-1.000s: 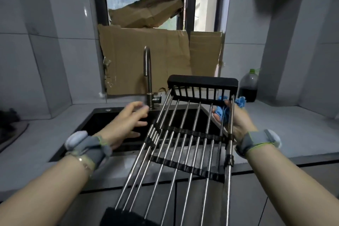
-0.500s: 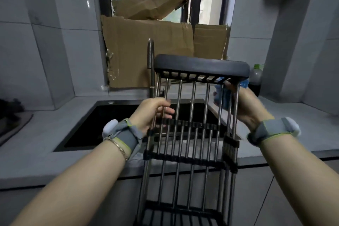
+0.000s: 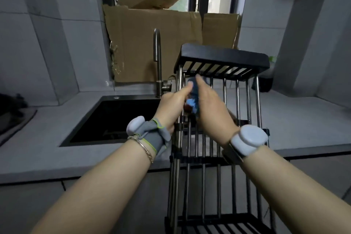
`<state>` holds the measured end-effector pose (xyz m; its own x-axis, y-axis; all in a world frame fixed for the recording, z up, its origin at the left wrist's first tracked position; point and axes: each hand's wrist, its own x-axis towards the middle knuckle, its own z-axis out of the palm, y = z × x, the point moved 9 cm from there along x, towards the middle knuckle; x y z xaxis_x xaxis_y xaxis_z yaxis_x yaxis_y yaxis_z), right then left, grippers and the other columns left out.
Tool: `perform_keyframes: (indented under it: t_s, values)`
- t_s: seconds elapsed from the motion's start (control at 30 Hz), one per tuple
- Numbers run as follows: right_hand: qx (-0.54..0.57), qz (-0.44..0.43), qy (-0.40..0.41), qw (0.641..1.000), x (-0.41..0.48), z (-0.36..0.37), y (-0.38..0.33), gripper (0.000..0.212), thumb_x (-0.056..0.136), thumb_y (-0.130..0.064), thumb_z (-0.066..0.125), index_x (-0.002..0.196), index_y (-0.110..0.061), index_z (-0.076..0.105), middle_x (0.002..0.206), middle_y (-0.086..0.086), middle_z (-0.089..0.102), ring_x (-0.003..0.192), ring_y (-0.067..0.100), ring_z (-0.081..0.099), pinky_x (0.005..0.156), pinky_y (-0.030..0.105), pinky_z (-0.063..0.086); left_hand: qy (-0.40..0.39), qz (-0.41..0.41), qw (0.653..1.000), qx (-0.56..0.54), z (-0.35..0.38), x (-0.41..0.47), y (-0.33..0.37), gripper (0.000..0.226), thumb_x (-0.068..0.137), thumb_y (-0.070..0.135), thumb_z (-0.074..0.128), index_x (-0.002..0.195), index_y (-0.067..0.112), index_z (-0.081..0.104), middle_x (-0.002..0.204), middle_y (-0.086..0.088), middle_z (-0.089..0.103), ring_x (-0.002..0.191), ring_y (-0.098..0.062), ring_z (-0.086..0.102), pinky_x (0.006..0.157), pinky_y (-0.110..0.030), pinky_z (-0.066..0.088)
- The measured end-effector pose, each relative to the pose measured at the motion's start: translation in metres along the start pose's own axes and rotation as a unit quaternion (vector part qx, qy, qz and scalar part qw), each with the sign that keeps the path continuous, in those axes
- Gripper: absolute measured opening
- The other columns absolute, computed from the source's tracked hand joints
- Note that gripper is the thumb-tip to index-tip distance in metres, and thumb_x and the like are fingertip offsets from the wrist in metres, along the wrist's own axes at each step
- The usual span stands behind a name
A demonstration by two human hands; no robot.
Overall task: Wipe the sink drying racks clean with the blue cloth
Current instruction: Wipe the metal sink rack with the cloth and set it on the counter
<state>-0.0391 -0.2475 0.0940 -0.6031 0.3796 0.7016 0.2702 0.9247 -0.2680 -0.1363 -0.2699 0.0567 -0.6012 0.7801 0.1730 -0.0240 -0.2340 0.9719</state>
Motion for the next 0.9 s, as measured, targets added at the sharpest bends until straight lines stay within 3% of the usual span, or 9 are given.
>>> perform_keyframes:
  t_s: [0.13,0.27,0.4,0.47,0.53,0.63,0.7,0.77,0.9]
  values:
    - [-0.163,-0.108,0.008,0.981,-0.039,0.023,-0.030,0.052,0.068,0.004,0.028,0.105,0.007,0.065,0.104,0.021,0.066,0.098,0.035,0.064,0.087,0.040,0.050,0.052,0.001,0.998,0.038,-0.011,-0.001,0.003,0.036,0.088,0.042,0.061,0.072,0.010,0.058,0.052,0.002,0.052,0.041,-0.007,0.046,0.043,-0.014,0.036]
    - [-0.191,-0.177,-0.040,0.965,-0.093,0.048,-0.036,0.049,0.066,-0.002,0.031,0.091,0.000,0.072,0.100,0.017,0.070,0.091,0.031,0.068,0.076,0.033,0.055,0.077,-0.010,0.996,0.032,-0.018,-0.005,-0.006,0.042,0.088,0.047,0.059,0.091,0.005,0.064,0.073,-0.008,0.065,0.069,-0.022,0.063,0.070,-0.035,0.055]
    - [-0.113,-0.172,-0.158,0.966,-0.115,0.055,-0.031,0.051,0.063,-0.007,0.030,0.090,-0.010,0.074,0.096,0.007,0.071,0.083,0.025,0.069,0.073,0.030,0.057,0.101,-0.015,0.995,-0.004,-0.028,-0.002,-0.011,0.035,0.087,0.044,0.060,0.081,0.009,0.059,0.065,-0.008,0.065,0.082,-0.032,0.064,0.092,-0.056,0.048]
    - [-0.017,-0.130,-0.165,0.978,-0.090,0.037,-0.026,0.042,0.066,-0.008,0.036,0.090,-0.007,0.070,0.089,0.009,0.070,0.079,0.028,0.067,0.070,0.035,0.057,0.106,-0.028,0.994,-0.003,-0.029,-0.003,-0.022,0.033,0.090,0.041,0.058,0.078,0.010,0.057,0.066,-0.005,0.062,0.080,-0.031,0.063,0.088,-0.053,0.051]
    - [0.012,-0.068,-0.083,0.994,-0.054,0.012,-0.014,0.038,0.070,-0.006,0.044,0.099,-0.002,0.067,0.098,0.016,0.066,0.089,0.032,0.063,0.079,0.036,0.052,0.101,-0.035,0.994,0.005,-0.025,-0.004,-0.027,0.034,0.091,0.041,0.057,0.076,0.010,0.058,0.072,-0.004,0.059,0.072,-0.026,0.060,0.069,-0.035,0.054]
    - [-0.054,-0.059,-0.053,0.995,-0.030,0.021,-0.011,0.049,0.064,0.006,0.066,0.112,0.004,0.061,0.122,0.024,0.055,0.109,0.043,0.052,0.093,0.045,0.044,0.094,-0.032,0.995,-0.031,-0.017,-0.008,-0.021,0.034,0.090,0.038,0.058,0.072,0.010,0.063,0.062,-0.002,0.059,0.048,-0.010,0.056,0.043,-0.015,0.041]
    - [-0.097,-0.089,-0.060,0.990,-0.038,0.039,-0.015,0.050,0.056,0.006,0.073,0.105,0.006,0.064,0.113,0.024,0.061,0.100,0.044,0.058,0.087,0.045,0.050,0.093,-0.041,0.994,-0.049,-0.017,-0.008,-0.020,0.036,0.089,0.039,0.059,0.070,0.009,0.060,0.057,-0.003,0.055,0.036,-0.007,0.049,0.038,-0.012,0.036]
    - [-0.125,-0.126,-0.036,0.984,-0.054,0.042,-0.023,0.034,0.063,0.003,0.063,0.096,0.004,0.069,0.102,0.020,0.067,0.089,0.038,0.064,0.080,0.037,0.054,0.095,-0.050,0.994,-0.024,-0.022,-0.013,-0.025,0.038,0.089,0.041,0.060,0.072,0.008,0.057,0.058,-0.004,0.052,0.035,-0.007,0.046,0.038,-0.013,0.035]
    - [-0.139,-0.181,-0.086,0.970,-0.090,0.057,-0.029,0.040,0.069,-0.006,0.034,0.085,-0.004,0.071,0.093,0.013,0.068,0.080,0.030,0.066,0.063,0.035,0.057,0.100,-0.071,0.992,0.007,-0.026,-0.017,-0.034,0.043,0.090,0.045,0.056,0.094,0.002,0.058,0.083,-0.016,0.064,0.058,-0.019,0.058,0.044,-0.022,0.046]
